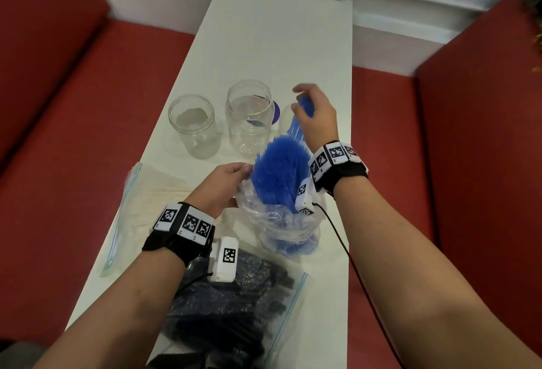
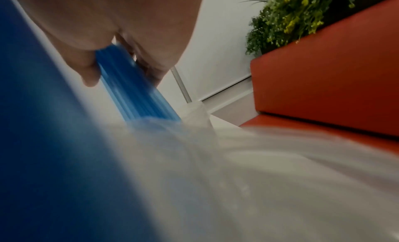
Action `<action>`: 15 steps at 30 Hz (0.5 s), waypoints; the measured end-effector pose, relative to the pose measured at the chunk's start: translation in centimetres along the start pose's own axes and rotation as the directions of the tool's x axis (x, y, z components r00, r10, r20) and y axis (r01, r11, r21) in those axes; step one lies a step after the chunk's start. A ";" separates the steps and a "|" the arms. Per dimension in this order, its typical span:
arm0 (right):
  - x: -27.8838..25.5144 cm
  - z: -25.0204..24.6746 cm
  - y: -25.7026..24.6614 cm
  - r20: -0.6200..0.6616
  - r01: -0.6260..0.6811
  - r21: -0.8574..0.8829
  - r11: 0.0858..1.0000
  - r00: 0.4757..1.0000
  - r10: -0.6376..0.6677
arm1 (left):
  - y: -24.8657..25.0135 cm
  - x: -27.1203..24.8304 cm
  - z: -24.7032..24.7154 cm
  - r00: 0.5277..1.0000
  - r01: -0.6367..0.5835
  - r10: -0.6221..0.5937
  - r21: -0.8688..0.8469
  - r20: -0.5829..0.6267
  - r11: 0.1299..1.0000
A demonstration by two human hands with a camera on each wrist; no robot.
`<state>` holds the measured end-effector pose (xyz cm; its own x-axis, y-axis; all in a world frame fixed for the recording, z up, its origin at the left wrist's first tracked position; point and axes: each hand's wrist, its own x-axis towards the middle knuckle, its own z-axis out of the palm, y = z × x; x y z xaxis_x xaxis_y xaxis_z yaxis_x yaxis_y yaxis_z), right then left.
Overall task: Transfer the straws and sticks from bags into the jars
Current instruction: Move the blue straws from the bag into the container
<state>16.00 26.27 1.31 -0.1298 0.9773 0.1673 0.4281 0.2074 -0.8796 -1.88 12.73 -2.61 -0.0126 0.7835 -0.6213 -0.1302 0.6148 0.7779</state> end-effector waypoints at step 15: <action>-1.4 -3.9 -4.0 0.176 0.048 -0.227 0.973 0.984 -0.008 | -0.1 -1.6 0.0 1.000 -0.021 0.021 0.055 0.006 0.998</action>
<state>17.99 24.29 6.33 -0.2884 0.9529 0.0936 0.6132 0.2588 -0.7464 -1.83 11.41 -1.70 -0.0093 0.7966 -0.6044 -0.0749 0.6022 0.7948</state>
